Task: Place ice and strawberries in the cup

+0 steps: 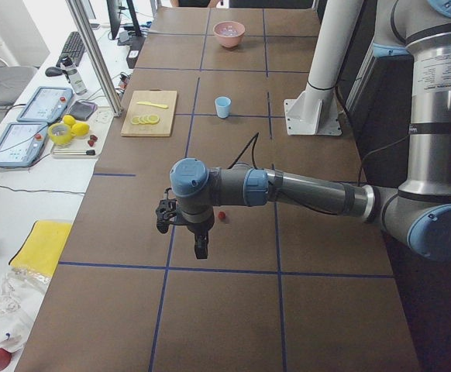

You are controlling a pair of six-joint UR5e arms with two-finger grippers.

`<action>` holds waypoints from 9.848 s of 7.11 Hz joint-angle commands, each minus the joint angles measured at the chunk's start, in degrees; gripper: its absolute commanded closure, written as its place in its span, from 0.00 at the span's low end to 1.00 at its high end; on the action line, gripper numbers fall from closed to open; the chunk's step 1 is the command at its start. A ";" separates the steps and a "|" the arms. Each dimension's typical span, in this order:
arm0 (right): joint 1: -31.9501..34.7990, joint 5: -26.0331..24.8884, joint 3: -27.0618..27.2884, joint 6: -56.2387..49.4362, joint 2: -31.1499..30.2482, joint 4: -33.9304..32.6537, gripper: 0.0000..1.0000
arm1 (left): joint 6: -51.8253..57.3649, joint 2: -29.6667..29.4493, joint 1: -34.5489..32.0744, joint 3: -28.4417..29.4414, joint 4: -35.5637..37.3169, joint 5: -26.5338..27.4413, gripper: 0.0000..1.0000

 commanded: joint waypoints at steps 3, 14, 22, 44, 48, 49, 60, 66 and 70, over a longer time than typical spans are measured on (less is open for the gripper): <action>-0.01 0.61 0.05 0.00 -0.21 0.78 0.00 | 1.22 1.36 0.12 -0.19 0.23 0.95 0.00; -4.23 1.93 -0.30 0.09 -0.92 5.10 0.00 | 1.40 4.78 0.21 -2.30 -4.95 0.16 0.00; -9.23 -0.17 1.73 7.27 -8.80 20.66 0.01 | 0.96 4.96 0.21 -2.47 -4.95 0.16 0.00; -16.36 -2.56 -3.99 17.75 -8.04 21.97 0.69 | 0.96 4.87 0.21 -2.83 -5.13 0.16 0.00; -16.09 -2.64 -0.92 17.67 -8.91 21.88 0.77 | 0.96 4.87 0.30 -2.91 -5.13 0.16 0.00; -15.92 -2.56 0.65 17.67 -9.61 21.71 0.78 | 0.96 4.79 0.30 -2.91 -5.13 0.16 0.00; -47.97 -17.40 2.66 89.78 33.55 16.43 0.88 | 1.13 4.78 0.83 -2.21 -10.65 -4.41 0.00; -55.55 -21.97 -5.63 92.72 41.25 16.87 0.87 | 0.96 4.87 2.32 -2.30 -11.98 -4.41 0.00; -56.52 -23.12 -7.33 92.64 41.97 16.87 0.25 | 0.87 4.87 2.32 -2.30 -11.98 -4.32 0.00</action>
